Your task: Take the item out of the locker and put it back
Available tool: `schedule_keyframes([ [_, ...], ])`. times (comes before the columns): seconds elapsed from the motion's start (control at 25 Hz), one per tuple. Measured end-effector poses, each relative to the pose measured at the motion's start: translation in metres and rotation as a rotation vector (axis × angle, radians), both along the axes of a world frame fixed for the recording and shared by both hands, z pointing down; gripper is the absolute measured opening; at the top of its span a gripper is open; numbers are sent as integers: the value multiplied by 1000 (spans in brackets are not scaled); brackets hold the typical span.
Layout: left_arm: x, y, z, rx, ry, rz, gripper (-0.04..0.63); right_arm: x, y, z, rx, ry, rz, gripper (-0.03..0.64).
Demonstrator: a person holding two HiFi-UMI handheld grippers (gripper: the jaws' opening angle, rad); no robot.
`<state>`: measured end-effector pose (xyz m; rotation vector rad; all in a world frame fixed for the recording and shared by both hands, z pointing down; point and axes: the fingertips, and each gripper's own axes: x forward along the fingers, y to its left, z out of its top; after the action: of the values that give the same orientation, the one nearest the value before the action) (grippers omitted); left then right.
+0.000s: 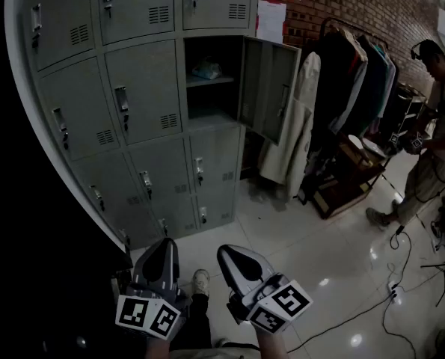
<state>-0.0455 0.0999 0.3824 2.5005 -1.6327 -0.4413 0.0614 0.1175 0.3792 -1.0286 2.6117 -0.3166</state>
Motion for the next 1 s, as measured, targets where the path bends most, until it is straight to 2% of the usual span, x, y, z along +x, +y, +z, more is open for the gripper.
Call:
schedule_keyframes([
  [0.24, -8, -96, 15, 10, 11, 26, 5, -11, -92, 10, 21, 19, 7, 2],
  [0.48, -43, -241, -32, 88, 28, 36, 5, -44, -234, -20, 48, 41, 31, 2],
  [0.68, -66, -346, -55, 119, 28, 61, 5, -70, -343, -46, 91, 40, 51, 2],
  [0.84, -75, -401, -51, 82, 51, 68, 5, -79, -394, -46, 54, 9, 36, 2],
  [1.0, -73, -436, -49, 70, 52, 73, 5, -78, -438, -37, 18, 28, 53, 2],
])
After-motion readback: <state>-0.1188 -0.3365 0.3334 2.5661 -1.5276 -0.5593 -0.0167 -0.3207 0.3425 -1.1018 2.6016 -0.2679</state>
